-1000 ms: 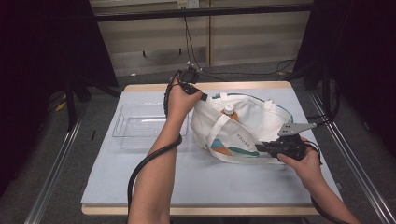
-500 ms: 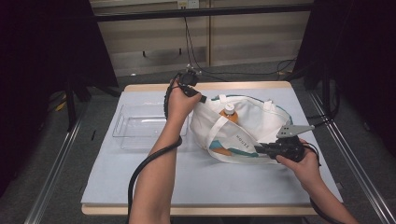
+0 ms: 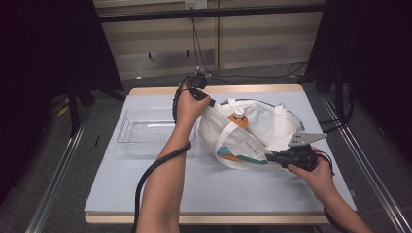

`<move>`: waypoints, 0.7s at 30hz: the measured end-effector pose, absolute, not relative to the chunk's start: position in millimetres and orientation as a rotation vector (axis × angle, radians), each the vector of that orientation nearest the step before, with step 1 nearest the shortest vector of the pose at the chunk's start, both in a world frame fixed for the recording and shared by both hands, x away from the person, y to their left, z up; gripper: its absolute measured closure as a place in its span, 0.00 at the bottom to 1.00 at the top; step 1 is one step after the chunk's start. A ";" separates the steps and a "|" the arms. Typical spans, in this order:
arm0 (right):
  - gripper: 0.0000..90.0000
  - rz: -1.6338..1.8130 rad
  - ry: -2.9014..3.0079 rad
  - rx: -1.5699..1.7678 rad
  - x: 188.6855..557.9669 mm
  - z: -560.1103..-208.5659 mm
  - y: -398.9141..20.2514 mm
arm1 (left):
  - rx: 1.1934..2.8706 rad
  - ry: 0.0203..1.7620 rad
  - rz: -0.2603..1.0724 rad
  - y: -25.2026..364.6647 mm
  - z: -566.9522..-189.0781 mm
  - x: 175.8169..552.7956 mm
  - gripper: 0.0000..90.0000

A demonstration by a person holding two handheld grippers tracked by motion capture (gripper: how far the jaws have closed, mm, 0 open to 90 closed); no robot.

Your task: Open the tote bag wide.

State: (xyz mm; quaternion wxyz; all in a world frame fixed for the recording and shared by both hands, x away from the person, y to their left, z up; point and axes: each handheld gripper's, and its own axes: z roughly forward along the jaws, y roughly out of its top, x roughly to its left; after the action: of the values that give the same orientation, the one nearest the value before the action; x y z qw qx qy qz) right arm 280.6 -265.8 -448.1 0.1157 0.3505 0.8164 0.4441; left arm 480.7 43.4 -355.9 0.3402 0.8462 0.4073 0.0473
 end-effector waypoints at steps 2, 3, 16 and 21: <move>0.95 1.300 2.390 1.019 280.8 -448.7 -265.5 | 2.212 1.058 0.104 44.1 -355.9 481.7 0.97; 0.95 1.298 2.391 1.019 280.8 -448.7 -265.5 | 2.202 1.059 0.098 44.0 -355.5 481.9 0.97; 0.95 1.292 2.402 1.032 281.7 -449.4 -266.9 | 2.159 1.055 0.022 32.9 -359.2 489.6 0.77; 0.95 1.293 2.396 1.028 281.4 -449.3 -266.7 | 2.198 1.055 0.032 32.3 -361.2 490.4 0.90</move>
State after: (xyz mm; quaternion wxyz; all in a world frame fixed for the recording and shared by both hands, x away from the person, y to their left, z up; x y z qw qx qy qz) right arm 281.4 -266.7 -449.3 0.1152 0.3508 0.8178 0.4414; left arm 490.4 32.3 -361.2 0.3443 0.8464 0.4060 0.0123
